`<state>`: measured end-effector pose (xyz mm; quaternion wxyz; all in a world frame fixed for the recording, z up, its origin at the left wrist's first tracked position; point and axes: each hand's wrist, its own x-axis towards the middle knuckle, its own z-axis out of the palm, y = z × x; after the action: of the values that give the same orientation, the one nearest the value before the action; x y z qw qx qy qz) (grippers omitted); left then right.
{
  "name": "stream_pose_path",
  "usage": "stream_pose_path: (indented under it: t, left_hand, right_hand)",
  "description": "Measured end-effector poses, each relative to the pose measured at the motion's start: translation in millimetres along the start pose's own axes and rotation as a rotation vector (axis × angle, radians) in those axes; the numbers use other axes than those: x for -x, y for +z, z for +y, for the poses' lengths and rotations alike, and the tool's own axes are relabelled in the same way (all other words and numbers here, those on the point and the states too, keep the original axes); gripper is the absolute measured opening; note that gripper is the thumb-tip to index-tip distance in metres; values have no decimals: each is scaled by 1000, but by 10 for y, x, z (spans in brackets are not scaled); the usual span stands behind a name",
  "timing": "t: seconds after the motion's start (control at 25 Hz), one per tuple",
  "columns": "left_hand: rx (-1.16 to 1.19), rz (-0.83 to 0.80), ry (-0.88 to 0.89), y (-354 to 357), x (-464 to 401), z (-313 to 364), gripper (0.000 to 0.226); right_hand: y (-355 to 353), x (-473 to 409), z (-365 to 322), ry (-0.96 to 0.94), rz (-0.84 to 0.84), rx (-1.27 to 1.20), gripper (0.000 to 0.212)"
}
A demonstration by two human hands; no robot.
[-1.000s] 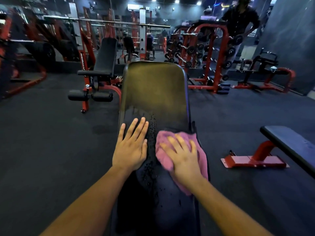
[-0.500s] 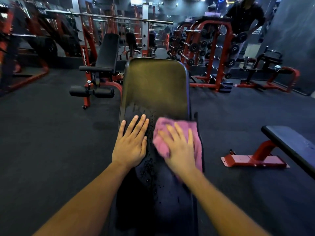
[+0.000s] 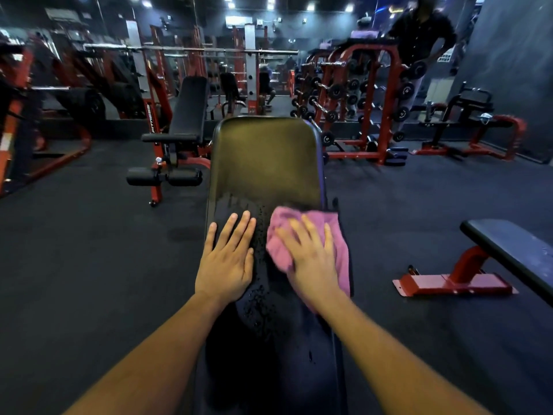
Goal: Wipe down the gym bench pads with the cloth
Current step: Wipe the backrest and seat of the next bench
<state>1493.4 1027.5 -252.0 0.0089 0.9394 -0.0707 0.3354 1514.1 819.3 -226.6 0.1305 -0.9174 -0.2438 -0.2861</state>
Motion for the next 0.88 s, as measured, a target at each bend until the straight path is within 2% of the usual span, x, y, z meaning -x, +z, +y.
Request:
stream_pose_path:
  t: [0.08, 0.12, 0.28, 0.32, 0.4, 0.52, 0.6, 0.76, 0.88]
  left_hand:
    - [-21, -16, -16, -31, 2, 16, 63]
    - [-35, -10, -9, -56, -12, 35, 64]
    - [-56, 34, 74, -116, -295, -4, 66]
    - [-42, 17, 62, -123, -411, -9, 66]
    - [-47, -29, 38, -107, -510, -1, 66]
    - [-60, -21, 42, 3, -490, 7, 66]
    - [-56, 12, 48, 26, -477, -18, 66]
    - [-52, 19, 46, 31, -488, -11, 65]
    - [-49, 21, 45, 31, -475, -13, 64]
  right_hand:
    - [-7, 415, 49, -88, -2, -86, 77]
    - [-29, 541, 161, -77, 51, -177, 71]
    - [-235, 668, 467, 344, 384, -675, 41]
    - [-256, 618, 459, 394, 425, -751, 35]
    - [-205, 486, 397, 400, 361, -858, 23]
    - [25, 115, 497, 432, 269, -854, 20]
    - [78, -324, 667, 483, 275, -847, 24]
    - [-155, -1318, 871, 427, 273, -779, 14]
    - [-120, -1231, 864, 417, 253, -794, 17]
